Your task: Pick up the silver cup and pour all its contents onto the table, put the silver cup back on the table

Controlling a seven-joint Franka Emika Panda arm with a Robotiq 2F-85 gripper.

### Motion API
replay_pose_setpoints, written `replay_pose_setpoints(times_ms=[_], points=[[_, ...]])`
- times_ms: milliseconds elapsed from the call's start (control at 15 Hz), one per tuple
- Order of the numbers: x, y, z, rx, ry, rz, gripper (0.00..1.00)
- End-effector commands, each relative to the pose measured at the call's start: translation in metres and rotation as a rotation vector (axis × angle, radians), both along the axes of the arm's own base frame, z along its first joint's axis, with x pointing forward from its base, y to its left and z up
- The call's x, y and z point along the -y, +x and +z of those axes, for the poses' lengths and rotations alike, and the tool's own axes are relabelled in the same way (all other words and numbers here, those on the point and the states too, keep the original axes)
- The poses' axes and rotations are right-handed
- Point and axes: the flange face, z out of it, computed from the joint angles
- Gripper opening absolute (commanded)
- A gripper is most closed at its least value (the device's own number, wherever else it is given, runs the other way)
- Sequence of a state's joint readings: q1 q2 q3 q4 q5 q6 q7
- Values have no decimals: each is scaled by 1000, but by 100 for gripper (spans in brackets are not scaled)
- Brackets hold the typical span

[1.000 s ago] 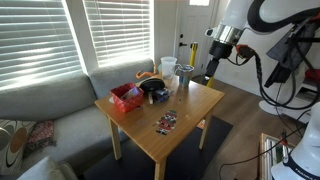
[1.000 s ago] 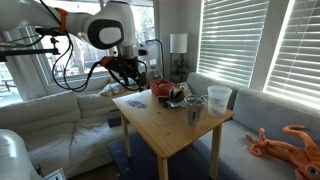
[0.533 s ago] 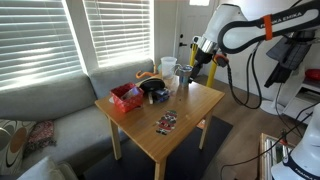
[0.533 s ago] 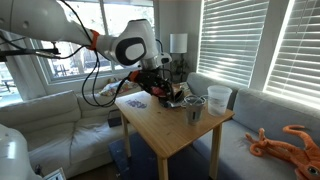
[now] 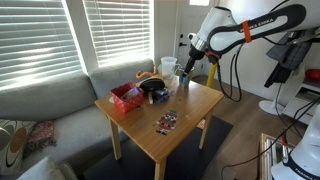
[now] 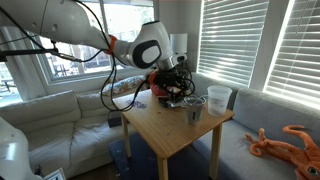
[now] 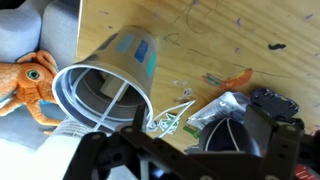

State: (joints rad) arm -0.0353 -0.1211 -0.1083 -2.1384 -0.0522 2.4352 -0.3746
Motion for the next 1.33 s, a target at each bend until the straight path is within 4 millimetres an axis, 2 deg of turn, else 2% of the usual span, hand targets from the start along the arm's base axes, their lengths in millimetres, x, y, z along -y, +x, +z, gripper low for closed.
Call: replay_pose_setpoints(times_ms=[0,200,333,600,1000,1267], points=[[6,16,-2,14,-48,24,100],[9,21,-11,-2,-64,21,100],[10,23,-16,-18,-56,18,72],[13,24,-22,-30,-66,1,44],[21,20,-12,-36,-75,-43,2],[24,14,-2,-57,-50,-80,0]])
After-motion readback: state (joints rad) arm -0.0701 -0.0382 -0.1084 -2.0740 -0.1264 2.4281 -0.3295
